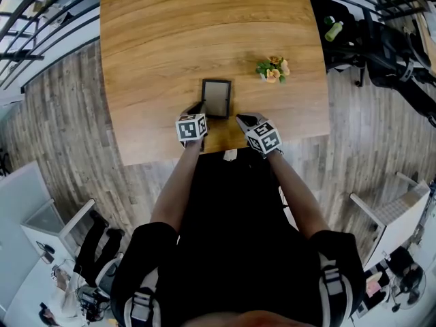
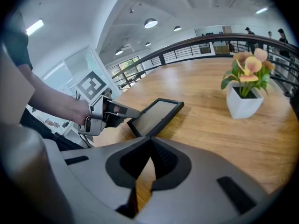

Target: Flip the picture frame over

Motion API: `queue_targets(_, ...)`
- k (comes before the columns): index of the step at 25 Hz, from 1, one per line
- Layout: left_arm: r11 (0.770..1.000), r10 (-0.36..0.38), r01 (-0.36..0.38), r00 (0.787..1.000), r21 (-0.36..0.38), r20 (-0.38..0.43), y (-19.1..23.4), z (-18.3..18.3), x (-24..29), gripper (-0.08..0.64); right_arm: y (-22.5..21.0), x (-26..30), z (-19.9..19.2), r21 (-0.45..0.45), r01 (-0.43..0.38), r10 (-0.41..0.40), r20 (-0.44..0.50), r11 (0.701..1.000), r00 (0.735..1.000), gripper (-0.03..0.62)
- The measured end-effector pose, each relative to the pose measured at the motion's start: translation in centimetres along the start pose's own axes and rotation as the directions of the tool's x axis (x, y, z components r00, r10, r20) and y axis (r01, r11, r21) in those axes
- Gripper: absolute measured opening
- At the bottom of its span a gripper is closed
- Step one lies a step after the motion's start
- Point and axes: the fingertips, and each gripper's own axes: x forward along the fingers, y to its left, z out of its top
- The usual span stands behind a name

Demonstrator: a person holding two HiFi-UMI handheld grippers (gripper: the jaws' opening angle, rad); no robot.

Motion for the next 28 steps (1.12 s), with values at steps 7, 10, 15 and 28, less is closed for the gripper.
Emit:
queue_targets(7, 0.998, -0.033, 0.035, 0.998, -0.054, 0.049, -0.4, 0.4, -1.1, 0.055, 1.1, 0.7, 1.8, 0.060, -0.031, 0.026, 0.089, 0.998, 0.996, 0.134)
queue_targets(10, 0.994, -0.055, 0.061, 0.995, -0.087, 0.078, -0.6, 0.6, -1.6, 0.055, 1.1, 1.0, 2.2, 0.130, -0.048, 0.032, 0.119, 0.990, 0.992, 0.173)
queue_targets(15, 0.985, -0.094, 0.113, 0.986, -0.132, 0.136, -0.8, 1.2, -2.3, 0.055, 1.4, 1.5, 2.4, 0.224, -0.074, 0.039, 0.155, 0.972, 0.987, 0.178)
queue_targets(28, 0.984, -0.123, 0.144, 0.975, -0.101, 0.185, -0.3, 1.8, -3.2, 0.055, 2.7, 1.9, 2.7, 0.354, -0.147, 0.083, 0.191, 0.924, 0.978, 0.128)
